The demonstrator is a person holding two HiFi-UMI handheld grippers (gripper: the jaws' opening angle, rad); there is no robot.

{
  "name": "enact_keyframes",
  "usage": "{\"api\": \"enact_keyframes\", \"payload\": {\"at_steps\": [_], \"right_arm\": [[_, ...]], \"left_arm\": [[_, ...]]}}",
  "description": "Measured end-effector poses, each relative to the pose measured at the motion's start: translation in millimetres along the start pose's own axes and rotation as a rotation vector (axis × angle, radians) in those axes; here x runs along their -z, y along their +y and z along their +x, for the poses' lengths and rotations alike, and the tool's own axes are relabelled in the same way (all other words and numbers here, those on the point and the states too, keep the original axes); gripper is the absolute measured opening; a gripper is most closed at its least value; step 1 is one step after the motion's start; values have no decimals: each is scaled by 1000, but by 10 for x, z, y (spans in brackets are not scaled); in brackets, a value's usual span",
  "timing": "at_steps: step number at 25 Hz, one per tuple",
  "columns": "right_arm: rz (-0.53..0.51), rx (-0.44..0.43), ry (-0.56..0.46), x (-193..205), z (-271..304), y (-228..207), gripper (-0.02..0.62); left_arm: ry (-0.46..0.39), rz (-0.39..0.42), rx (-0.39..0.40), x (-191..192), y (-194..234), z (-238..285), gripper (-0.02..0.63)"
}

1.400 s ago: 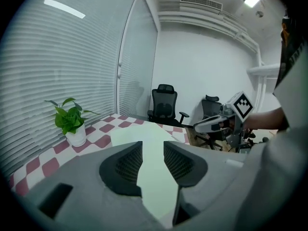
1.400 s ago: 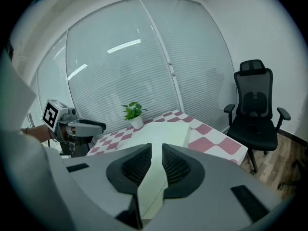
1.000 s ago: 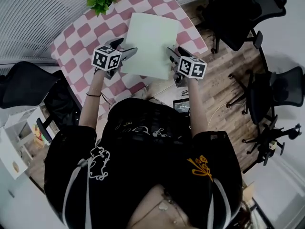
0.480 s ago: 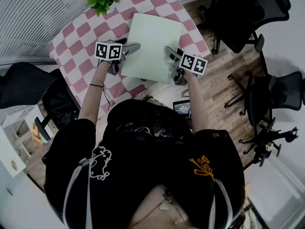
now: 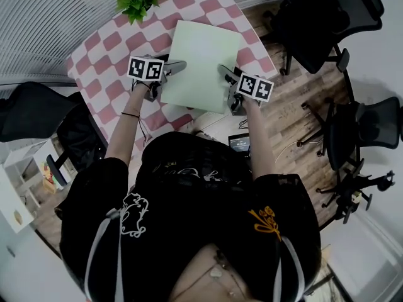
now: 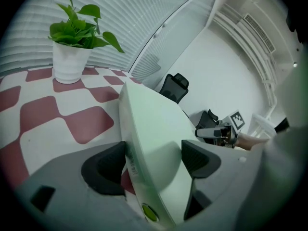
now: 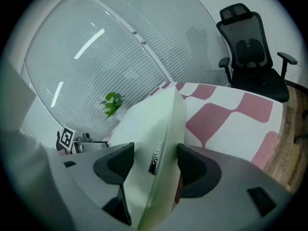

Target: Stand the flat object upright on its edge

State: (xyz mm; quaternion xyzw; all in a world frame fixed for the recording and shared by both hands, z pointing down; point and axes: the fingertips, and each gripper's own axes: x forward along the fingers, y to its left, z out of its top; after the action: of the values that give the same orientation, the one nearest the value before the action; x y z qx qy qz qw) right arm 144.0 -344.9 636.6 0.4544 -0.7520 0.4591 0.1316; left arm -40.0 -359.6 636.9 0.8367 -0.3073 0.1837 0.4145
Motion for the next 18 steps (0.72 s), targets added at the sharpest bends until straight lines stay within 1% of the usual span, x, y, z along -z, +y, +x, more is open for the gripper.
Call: {"api": "enact_keyframes", "payload": {"at_steps": [4, 10, 18], "right_arm": [[-74, -4, -28, -62, -114, 152, 265], [-194, 1, -125, -270, -360, 417, 265], [-420, 81, -224, -519, -762, 711, 262]], "left_arm": [[-15, 43, -16, -23, -67, -143, 368], [-95, 185, -49, -244, -302, -376, 362], [-167, 357, -125, -450, -624, -578, 350]]}}
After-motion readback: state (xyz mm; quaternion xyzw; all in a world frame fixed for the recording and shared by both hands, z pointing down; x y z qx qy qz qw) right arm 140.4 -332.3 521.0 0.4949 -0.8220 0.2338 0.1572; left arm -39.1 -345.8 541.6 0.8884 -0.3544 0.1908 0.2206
